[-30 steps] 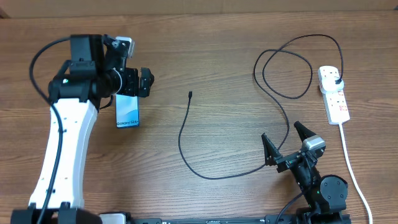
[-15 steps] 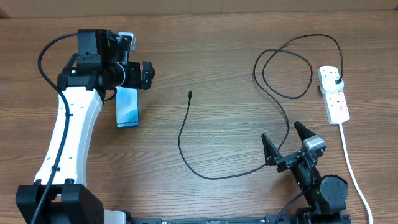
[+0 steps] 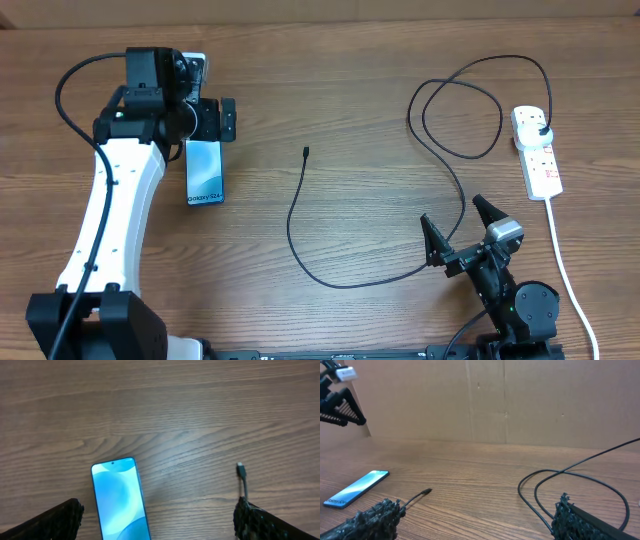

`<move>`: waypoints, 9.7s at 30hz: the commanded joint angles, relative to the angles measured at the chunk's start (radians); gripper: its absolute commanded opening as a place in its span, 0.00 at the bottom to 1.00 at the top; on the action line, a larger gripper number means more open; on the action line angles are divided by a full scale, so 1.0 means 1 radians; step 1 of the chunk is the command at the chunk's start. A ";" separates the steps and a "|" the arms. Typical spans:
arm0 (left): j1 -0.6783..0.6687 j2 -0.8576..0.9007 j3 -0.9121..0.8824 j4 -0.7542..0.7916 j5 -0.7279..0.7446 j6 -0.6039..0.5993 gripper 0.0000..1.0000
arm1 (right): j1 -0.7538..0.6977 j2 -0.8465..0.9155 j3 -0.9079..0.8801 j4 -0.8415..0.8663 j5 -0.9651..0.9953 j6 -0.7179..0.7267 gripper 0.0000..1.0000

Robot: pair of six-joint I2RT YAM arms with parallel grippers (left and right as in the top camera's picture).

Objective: Plug charger to phone and switch on socket
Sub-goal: 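Move the left gripper over the phone and lower onto it, then close the left gripper on the phone's long edges, then lift the phone with the left gripper and tilt it upright, then move the right gripper toward the phone held by the left gripper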

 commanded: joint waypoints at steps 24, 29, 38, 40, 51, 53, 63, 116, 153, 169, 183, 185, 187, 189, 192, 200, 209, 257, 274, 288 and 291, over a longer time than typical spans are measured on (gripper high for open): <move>0.035 0.364 0.018 0.004 -0.160 -0.156 1.00 | 0.005 -0.008 -0.011 0.006 0.003 0.003 1.00; 0.035 0.410 0.018 -0.003 -0.152 -0.164 1.00 | 0.005 -0.008 -0.011 0.006 0.003 0.003 1.00; 0.035 0.428 0.018 -0.031 -0.153 -0.235 1.00 | 0.005 -0.008 -0.011 0.006 0.003 0.003 1.00; 0.035 0.428 0.018 -0.040 -0.154 -0.234 0.99 | 0.005 -0.008 -0.011 0.006 0.003 0.003 1.00; 0.039 0.428 0.016 -0.061 -0.154 -0.234 1.00 | 0.005 -0.008 -0.011 0.006 0.003 0.003 1.00; 0.039 0.428 0.016 -0.065 -0.154 -0.234 0.99 | 0.005 -0.008 -0.011 0.006 0.003 0.003 1.00; 0.039 0.428 0.002 -0.045 -0.164 -0.233 1.00 | 0.005 -0.008 -0.011 0.006 0.003 0.003 1.00; 0.039 0.428 -0.062 0.032 -0.160 -0.267 1.00 | 0.005 -0.008 -0.011 0.006 0.003 0.003 1.00; 0.037 0.613 0.476 -0.408 -0.044 -0.117 0.72 | 0.005 -0.008 -0.011 0.006 0.003 0.003 1.00; -0.014 0.613 0.634 -0.551 0.596 -0.378 0.62 | 0.005 -0.008 -0.011 0.006 0.003 0.003 1.00; -0.094 0.613 0.634 -0.678 0.772 -0.660 0.55 | 0.005 -0.008 -0.011 0.006 0.003 0.003 1.00; -0.094 0.613 0.634 -0.700 0.772 -0.660 0.55 | 0.005 -0.008 -0.011 0.006 0.003 0.003 1.00; -0.094 0.613 0.634 -0.746 0.818 -0.660 0.55 | 0.005 -0.008 -0.011 0.006 0.003 0.003 1.00; -0.094 0.613 0.634 -0.778 0.883 -0.660 0.55 | 0.005 -0.008 -0.011 0.006 0.003 0.003 1.00; -0.094 0.613 0.634 -0.802 0.964 -0.660 0.60 | 0.005 -0.008 -0.011 0.006 0.003 0.003 1.00; -0.094 0.613 0.634 -0.832 1.011 -0.660 0.56 | 0.005 -0.008 -0.011 0.006 0.003 0.003 1.00; -0.094 0.613 0.634 -0.867 1.105 -0.660 0.57 | 0.005 -0.008 -0.011 0.006 0.003 0.003 1.00; -0.094 0.613 0.634 -0.890 1.066 -0.636 0.58 | 0.005 -0.008 -0.010 0.006 0.006 0.063 1.00; -0.094 0.613 0.634 -0.883 0.999 -0.629 0.60 | 0.005 0.039 0.176 -0.182 -0.031 0.078 1.00; -0.093 0.613 0.634 -0.738 0.518 -0.631 0.58 | 0.005 0.322 0.399 -0.296 -0.037 0.078 1.00; -0.093 0.613 0.634 -0.720 0.245 -0.634 0.57 | 0.005 0.431 0.496 -0.362 -0.040 0.078 1.00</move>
